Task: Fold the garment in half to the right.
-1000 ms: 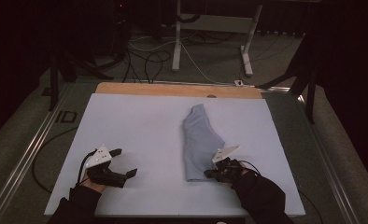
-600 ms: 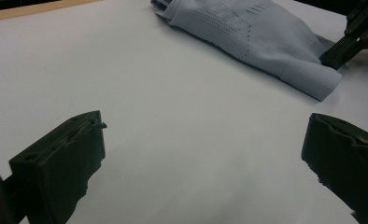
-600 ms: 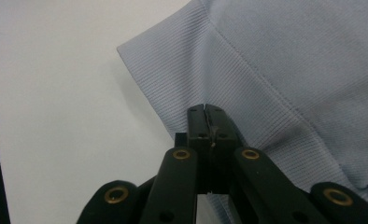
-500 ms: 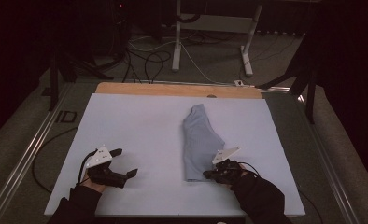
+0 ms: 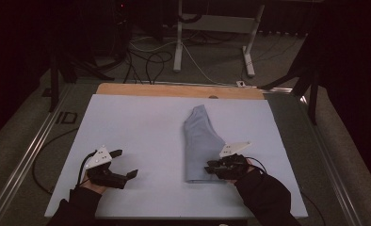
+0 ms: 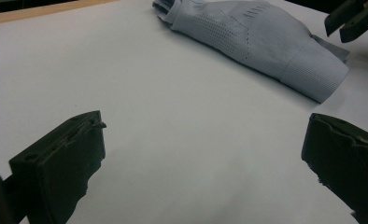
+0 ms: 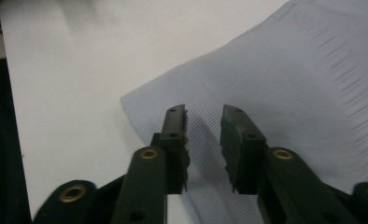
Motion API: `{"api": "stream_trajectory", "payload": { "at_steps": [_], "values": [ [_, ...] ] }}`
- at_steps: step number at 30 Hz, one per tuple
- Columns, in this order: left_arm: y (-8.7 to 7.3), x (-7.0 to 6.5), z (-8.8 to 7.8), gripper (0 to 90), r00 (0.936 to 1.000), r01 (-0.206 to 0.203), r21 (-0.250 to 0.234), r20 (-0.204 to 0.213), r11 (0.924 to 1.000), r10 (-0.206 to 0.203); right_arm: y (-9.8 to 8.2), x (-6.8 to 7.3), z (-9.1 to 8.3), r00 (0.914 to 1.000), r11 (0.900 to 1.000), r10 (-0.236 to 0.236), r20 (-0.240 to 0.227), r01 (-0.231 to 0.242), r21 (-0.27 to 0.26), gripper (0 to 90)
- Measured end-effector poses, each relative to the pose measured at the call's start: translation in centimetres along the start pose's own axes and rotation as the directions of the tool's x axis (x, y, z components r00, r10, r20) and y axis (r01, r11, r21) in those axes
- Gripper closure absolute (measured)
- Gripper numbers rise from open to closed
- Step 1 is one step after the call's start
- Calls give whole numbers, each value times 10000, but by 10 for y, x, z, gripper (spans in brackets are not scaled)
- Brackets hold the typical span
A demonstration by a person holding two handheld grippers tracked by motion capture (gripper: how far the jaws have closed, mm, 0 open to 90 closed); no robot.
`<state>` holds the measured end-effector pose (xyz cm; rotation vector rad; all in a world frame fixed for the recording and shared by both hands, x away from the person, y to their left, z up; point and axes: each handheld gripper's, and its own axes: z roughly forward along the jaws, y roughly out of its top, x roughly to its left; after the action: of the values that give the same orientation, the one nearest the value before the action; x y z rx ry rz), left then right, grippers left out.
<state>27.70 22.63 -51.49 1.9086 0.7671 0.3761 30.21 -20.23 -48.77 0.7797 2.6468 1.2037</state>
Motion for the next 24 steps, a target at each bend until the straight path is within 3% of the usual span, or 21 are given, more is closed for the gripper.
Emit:
{"api": "stream_trajectory", "payload": {
  "at_steps": [1, 3, 4, 6, 11, 12, 13, 14, 17, 21, 24],
  "values": [
    [0, 0, 0, 6, 10000, -41, 24, 0, 10000, 41, 1, -1, 0, 9999, 9999, 102, 89, -101, -52, 609],
    [0, 0, 0, 6, 10000, -30, 15, -4, 10000, 30, 2, -2, 0, 9998, 9998, 184, 117, -183, -121, 594],
    [0, 0, -1, 7, 10000, 22, -17, -8, 10000, -22, 4, -4, 0, 9997, 9995, 138, 197, -132, -275, 529],
    [0, 0, -1, 7, 10000, 11, -23, -11, 10000, -11, 5, -4, 0, 9996, 9992, 216, 167, -210, -349, 503],
    [0, 1, -1, 7, 10000, 12, 9, 8, 10000, -12, 10, -6, 1, 9991, 9983, 325, 255, -312, -500, 277],
    [0, 1, -1, 7, 10000, 12, 9, 8, 10000, -12, 10, -6, 1, 9991, 9983, 325, 255, -312, -500, 277],
    [0, 1, -1, 7, 10000, 10, 23, 17, 10000, -10, 11, -8, 1, 9990, 9975, 387, 204, -374, -599, 130],
    [0, 1, -1, 7, 10000, 45, 25, 13, 10000, -45, 12, -9, 1, 9990, 9970, 430, 127, -421, -647, 102],
    [0, 1, -1, 6, 10000, 5, 17, 0, 10000, -5, 13, -12, 1, 9978, 9966, 488, 445, -457, -685, 86],
    [0, 2, -2, 7, 9999, 55, -52, 126, 10000, -54, 15, -15, 1, 9978, 9959, 517, 414, -485, -763, 86],
    [1, 1, -2, 7, 9995, -123, -36, 282, 9999, 124, 15, -16, 1, 9980, 9960, 458, 430, -423, -790, 86]
  ]
}}
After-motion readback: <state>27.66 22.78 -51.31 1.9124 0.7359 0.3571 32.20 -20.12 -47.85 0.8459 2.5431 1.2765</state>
